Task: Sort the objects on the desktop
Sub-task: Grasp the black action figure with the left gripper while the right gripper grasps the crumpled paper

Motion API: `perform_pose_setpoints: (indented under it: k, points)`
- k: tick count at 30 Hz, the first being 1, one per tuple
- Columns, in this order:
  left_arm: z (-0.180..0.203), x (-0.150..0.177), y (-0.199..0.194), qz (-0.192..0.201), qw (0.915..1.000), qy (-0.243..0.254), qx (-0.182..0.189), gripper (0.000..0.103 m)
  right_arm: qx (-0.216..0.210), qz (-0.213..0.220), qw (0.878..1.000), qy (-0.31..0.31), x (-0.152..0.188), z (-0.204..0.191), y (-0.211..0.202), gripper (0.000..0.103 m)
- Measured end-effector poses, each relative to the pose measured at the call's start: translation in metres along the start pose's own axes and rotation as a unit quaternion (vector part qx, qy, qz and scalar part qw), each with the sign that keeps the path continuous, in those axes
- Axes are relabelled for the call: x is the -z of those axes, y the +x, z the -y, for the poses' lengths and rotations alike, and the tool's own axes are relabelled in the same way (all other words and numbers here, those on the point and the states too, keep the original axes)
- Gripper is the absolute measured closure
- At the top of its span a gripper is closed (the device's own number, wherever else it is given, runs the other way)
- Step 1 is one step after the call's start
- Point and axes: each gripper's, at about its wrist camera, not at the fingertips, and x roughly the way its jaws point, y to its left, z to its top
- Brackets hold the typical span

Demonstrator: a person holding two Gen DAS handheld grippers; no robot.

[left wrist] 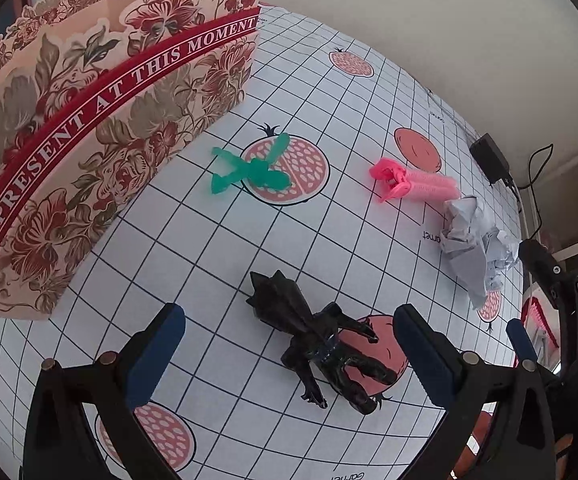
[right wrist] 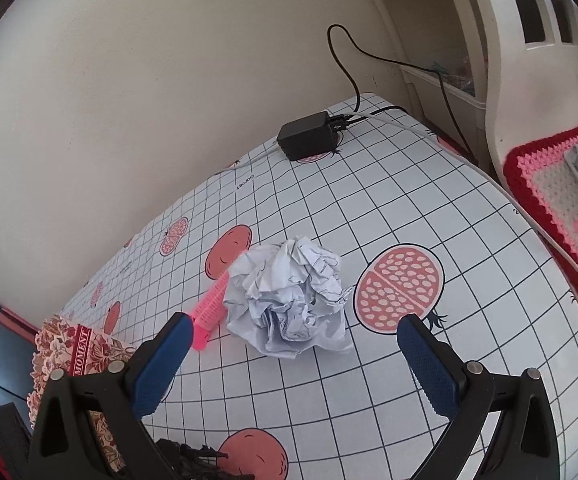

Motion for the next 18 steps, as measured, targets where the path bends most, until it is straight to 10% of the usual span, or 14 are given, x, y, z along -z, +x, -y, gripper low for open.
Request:
perform_pose_setpoints:
  k: [10, 18]
  points:
    - [-0.002, 0.005, 0.008, -0.004, 0.9999, -0.012, -0.012, 0.016, -0.005, -0.003, 1.0, -0.027, 0.0, 0.003, 0.013, 0.0]
    - [0.001, 0.004, 0.007, 0.004, 0.9999, -0.01, -0.002, 0.048, -0.019, -0.012, 1.0, -0.021, 0.001, 0.004, 0.022, 0.014]
